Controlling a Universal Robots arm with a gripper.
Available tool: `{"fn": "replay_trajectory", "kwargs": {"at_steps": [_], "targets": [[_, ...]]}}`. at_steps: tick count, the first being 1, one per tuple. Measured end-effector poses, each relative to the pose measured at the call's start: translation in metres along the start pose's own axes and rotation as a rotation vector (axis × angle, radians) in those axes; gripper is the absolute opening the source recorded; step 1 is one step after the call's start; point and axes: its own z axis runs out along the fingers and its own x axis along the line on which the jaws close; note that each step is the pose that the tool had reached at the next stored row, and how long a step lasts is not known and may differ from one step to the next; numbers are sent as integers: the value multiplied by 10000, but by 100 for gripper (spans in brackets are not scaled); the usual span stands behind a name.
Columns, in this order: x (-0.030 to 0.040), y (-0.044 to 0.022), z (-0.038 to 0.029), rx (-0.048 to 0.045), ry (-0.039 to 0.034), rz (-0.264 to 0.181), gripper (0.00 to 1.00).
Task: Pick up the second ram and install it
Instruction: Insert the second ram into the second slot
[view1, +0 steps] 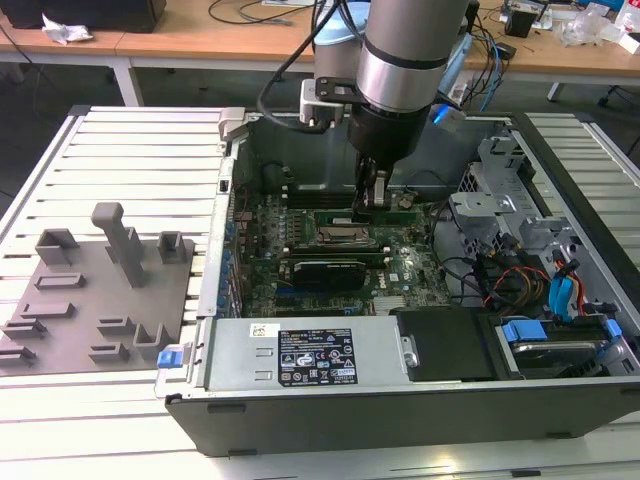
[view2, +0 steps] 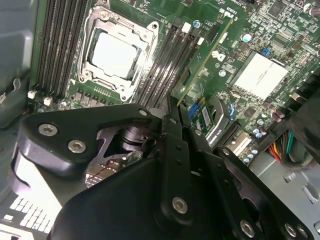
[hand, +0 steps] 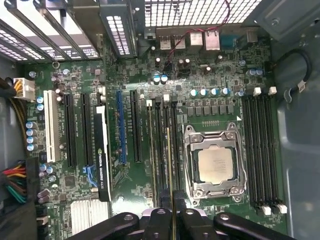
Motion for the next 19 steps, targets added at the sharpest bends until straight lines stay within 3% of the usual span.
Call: {"fn": "replay_trajectory", "kwargs": {"at_steps": [6, 19], "targets": [[4, -5, 112, 0, 0, 0, 13], [11, -13, 274, 0, 1, 0, 13]]}}
